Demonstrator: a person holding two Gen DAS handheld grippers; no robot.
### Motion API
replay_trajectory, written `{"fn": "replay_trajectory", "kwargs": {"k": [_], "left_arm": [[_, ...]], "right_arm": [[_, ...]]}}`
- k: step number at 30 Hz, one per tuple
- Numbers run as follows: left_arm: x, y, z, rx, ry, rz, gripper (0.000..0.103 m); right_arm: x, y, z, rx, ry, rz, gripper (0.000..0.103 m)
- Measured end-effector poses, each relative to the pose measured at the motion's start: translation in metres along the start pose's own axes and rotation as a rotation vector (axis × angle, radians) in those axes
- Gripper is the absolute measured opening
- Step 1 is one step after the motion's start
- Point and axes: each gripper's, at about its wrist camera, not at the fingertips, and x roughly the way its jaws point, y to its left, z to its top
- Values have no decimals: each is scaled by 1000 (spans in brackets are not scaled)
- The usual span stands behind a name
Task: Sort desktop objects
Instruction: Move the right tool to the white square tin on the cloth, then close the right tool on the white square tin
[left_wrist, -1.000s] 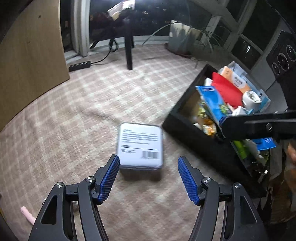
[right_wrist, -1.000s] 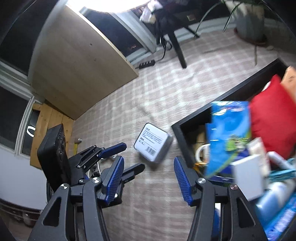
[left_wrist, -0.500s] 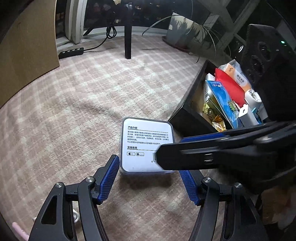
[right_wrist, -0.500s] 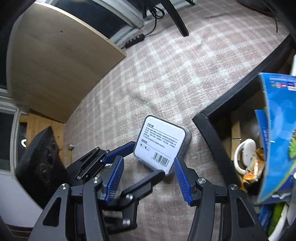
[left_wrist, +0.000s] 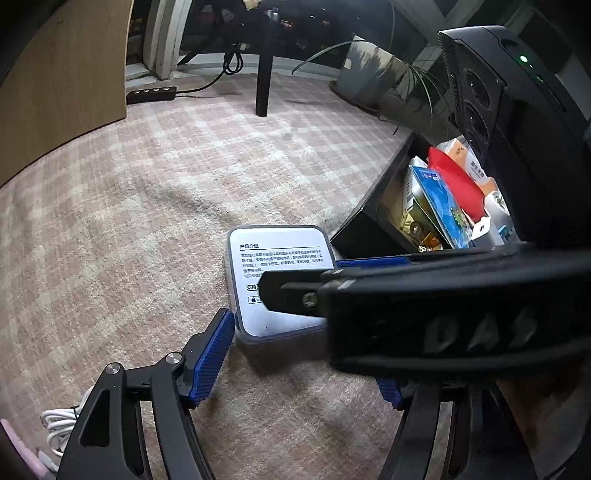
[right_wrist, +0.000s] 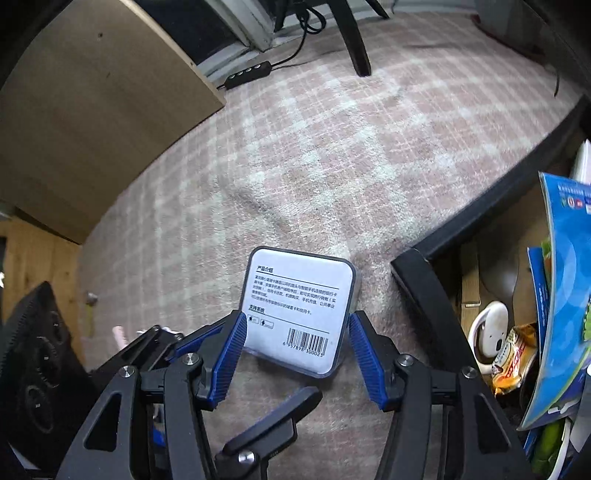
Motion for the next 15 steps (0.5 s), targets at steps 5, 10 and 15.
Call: {"fn": "replay_trajectory", "kwargs": {"k": [5,10,15], "left_arm": [[-4,0,-4,-22,-12,37,75],[-18,1,-13,-50,-28,17,75],[-28,-6,-20,-54,-40,35,75]], "right_arm": [[8,8,-4,-45,-6,-26,56],[5,5,-10,-51,9,24,54],[-2,6,-20,-80,12,48,54]]}}
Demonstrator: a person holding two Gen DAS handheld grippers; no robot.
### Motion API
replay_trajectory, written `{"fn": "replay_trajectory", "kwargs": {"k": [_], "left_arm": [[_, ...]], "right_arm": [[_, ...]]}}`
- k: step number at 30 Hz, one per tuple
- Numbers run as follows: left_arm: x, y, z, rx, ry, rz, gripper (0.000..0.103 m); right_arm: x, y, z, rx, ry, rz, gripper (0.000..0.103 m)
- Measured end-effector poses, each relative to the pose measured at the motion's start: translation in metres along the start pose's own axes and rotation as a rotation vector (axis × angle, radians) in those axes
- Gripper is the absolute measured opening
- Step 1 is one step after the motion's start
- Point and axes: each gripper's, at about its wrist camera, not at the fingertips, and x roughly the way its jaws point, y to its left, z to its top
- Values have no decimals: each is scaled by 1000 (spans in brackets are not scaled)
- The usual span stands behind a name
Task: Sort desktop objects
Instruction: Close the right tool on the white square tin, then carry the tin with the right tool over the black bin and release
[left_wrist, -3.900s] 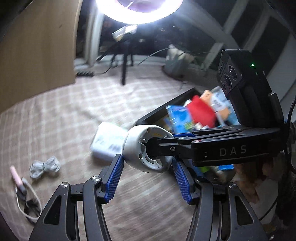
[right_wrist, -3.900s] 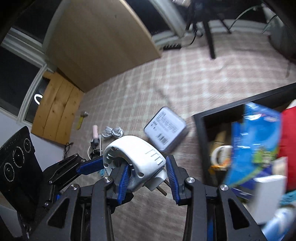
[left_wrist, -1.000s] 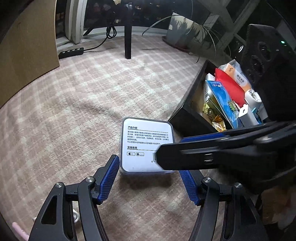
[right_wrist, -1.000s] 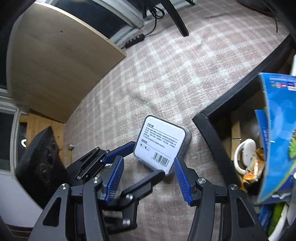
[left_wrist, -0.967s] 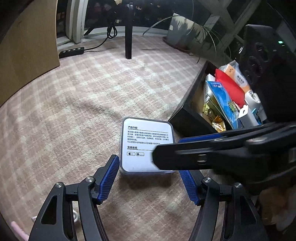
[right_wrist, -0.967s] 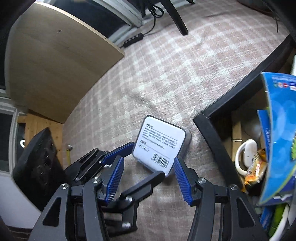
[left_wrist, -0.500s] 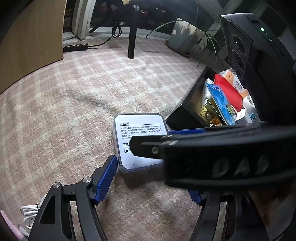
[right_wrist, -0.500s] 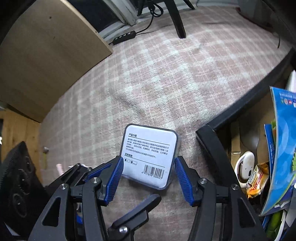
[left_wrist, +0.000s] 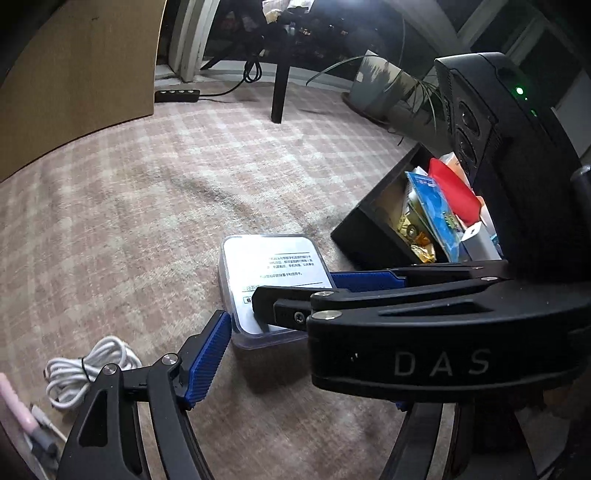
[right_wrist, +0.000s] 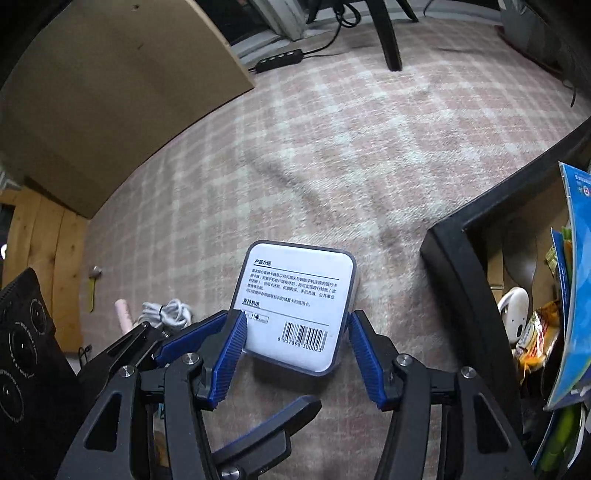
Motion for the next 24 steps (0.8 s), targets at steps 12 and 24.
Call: {"fn": "replay_trajectory", "kwargs": {"k": [12,24], "left_arm": [[-35,-48,5,54,-68,22,75],[-41,-144,37,222,-138,-16,75]], "right_arm": [[-39,1,-7,-32,-70,51,53],[-113,-52,-22,33,-152,79,53]]}}
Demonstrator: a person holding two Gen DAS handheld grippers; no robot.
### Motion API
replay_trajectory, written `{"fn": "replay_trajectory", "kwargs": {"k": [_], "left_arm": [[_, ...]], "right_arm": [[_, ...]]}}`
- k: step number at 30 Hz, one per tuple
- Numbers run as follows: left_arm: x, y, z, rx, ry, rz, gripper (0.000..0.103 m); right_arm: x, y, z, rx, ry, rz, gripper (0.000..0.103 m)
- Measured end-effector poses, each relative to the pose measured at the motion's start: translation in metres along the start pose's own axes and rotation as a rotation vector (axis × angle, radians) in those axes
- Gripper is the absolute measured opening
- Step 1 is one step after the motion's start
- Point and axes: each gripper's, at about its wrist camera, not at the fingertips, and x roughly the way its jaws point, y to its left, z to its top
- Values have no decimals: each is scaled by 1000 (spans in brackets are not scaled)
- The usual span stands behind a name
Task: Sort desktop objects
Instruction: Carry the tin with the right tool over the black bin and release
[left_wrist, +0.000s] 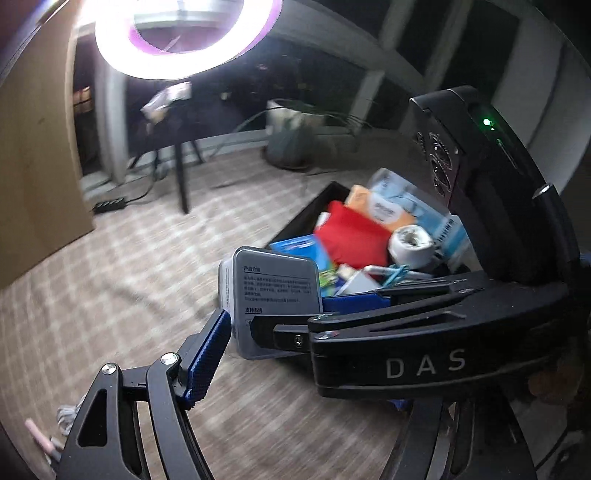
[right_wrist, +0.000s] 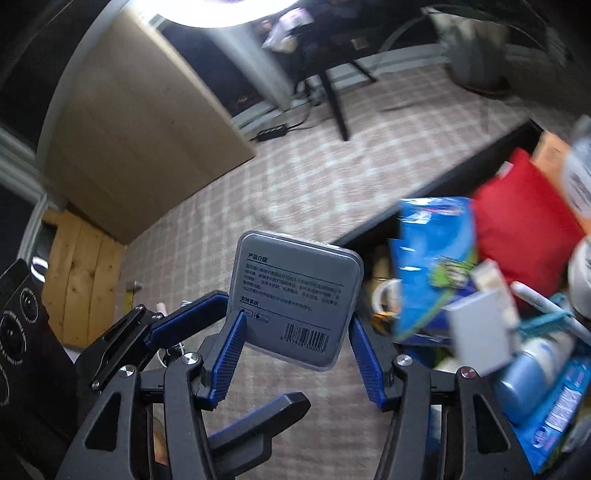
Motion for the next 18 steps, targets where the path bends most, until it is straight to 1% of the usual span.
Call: {"fn": "replay_trajectory", "kwargs": {"k": [2,11,15,18], "left_arm": [[11,-14,6,5,12,-28,76],[49,-89,31,96,32,-123,76],[63,-113,37,120,45,-148,76],[71,-124,39,136,56,-155,76]], "right_arm": [[-12,-17,-1,23,-21,-17,53],[-63,-86,-8,120,-87,-69,53],[-78,-111,-9,147,-99,-85,53],[-83,-125,-10,161,-101,-91,53]]}}
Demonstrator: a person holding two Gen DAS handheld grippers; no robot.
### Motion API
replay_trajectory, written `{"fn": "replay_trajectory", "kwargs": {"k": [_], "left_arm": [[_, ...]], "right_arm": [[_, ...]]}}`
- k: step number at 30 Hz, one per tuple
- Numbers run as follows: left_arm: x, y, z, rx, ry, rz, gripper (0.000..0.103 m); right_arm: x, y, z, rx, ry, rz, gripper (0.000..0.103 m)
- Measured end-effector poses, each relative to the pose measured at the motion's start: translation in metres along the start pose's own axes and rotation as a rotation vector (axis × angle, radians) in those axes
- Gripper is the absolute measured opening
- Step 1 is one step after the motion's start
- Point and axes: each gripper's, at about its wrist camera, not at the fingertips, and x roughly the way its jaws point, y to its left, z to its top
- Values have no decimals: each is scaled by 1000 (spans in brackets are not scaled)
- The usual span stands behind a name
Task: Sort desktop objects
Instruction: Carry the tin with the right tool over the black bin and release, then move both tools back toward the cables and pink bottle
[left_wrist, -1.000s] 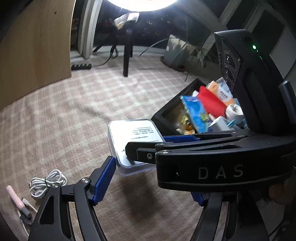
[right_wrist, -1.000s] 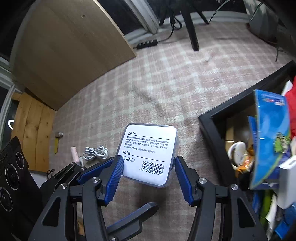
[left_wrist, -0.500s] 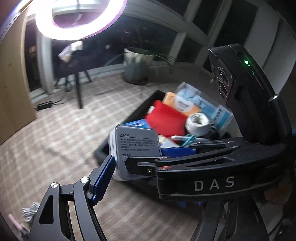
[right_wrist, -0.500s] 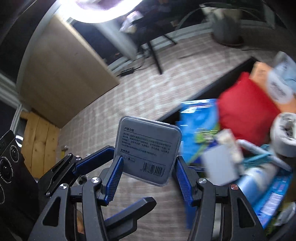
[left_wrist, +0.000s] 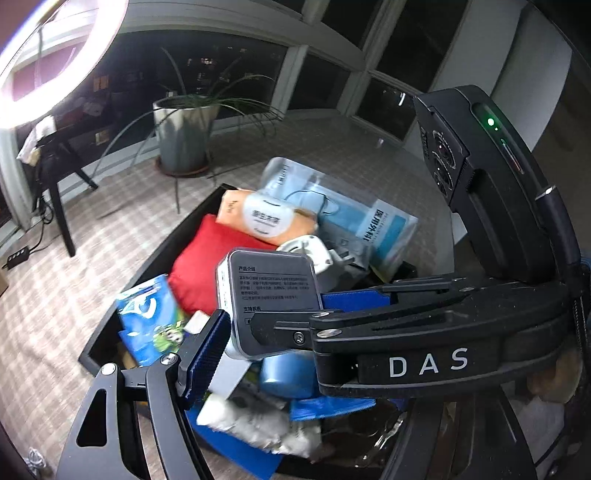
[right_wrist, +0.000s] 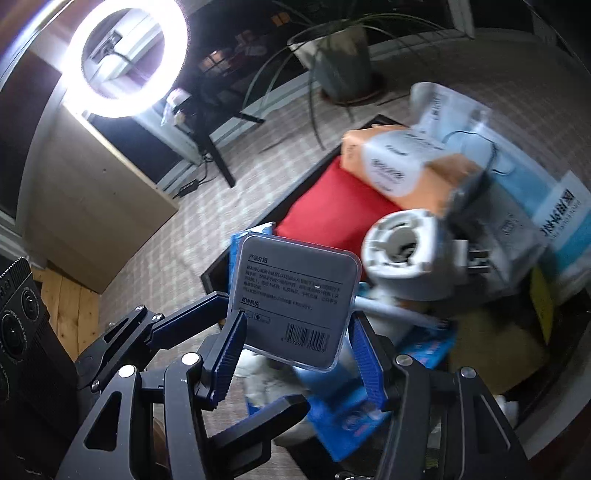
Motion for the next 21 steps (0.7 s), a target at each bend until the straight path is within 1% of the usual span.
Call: {"fn": "replay_trajectory", "kwargs": {"k": [3,5,7,10,15,21], "left_arm": [[5,-5,2,17,12,0,76],[4,-2,1,1,27,0,76],[-1,0,0,-10,11,10,76],[-15,5,-5,-17,-12,38,76],[-41,21,-16,-49,-22,90,76],[-71,51,-39,-115,-3,173,77]], "right_arm": [[-3,-8,2,0,2,-1,53],[-5,-12,3,-1,2,13,53],[-9,-14,5,-3,-5,20,53],[-17,-13,6,-37,-37,-18,53],[-16,1,5,-78,-34,-11,53],[-5,32,-1,-145,-11,12,53]]}}
